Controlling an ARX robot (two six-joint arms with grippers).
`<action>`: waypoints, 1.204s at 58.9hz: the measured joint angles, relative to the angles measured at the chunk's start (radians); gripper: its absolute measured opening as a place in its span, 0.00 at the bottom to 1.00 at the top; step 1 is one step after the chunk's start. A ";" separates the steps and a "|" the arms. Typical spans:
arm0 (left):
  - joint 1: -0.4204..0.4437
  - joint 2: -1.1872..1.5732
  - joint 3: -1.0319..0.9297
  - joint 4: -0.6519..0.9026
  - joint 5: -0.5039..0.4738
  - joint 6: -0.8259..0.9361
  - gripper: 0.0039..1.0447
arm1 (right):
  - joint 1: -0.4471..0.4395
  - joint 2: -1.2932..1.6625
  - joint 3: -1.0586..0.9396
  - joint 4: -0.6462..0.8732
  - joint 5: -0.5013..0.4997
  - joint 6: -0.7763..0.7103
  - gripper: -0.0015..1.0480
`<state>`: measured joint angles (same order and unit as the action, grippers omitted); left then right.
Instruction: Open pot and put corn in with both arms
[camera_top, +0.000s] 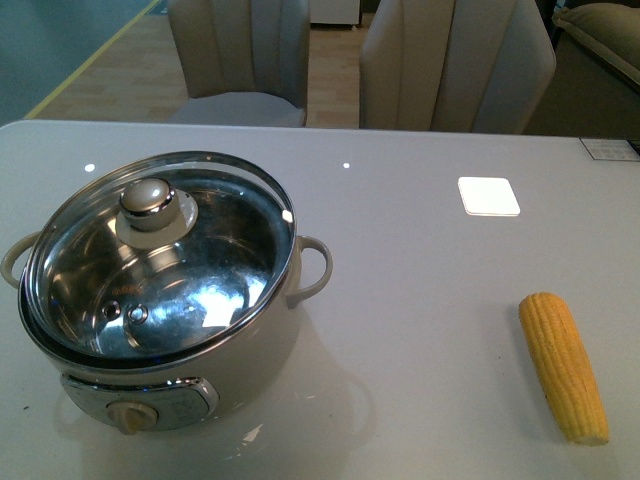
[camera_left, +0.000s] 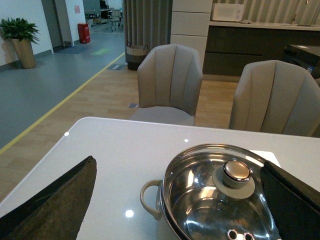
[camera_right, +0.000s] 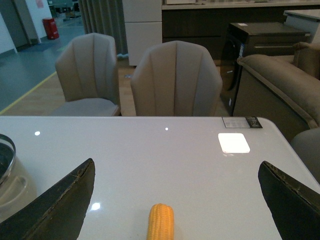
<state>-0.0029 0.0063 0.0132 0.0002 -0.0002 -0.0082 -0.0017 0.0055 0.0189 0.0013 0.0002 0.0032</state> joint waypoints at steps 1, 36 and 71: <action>0.000 0.000 0.000 0.000 0.000 0.000 0.94 | 0.000 0.000 0.000 0.000 0.000 0.000 0.92; 0.000 0.000 0.000 0.000 0.000 0.000 0.94 | 0.000 0.000 0.000 0.000 0.000 0.000 0.92; -0.087 0.764 0.307 -0.029 0.211 -0.276 0.94 | 0.001 0.000 0.000 0.000 0.000 0.000 0.92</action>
<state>-0.0895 0.7704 0.3206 -0.0284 0.2104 -0.2840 -0.0010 0.0055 0.0189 0.0013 0.0006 0.0032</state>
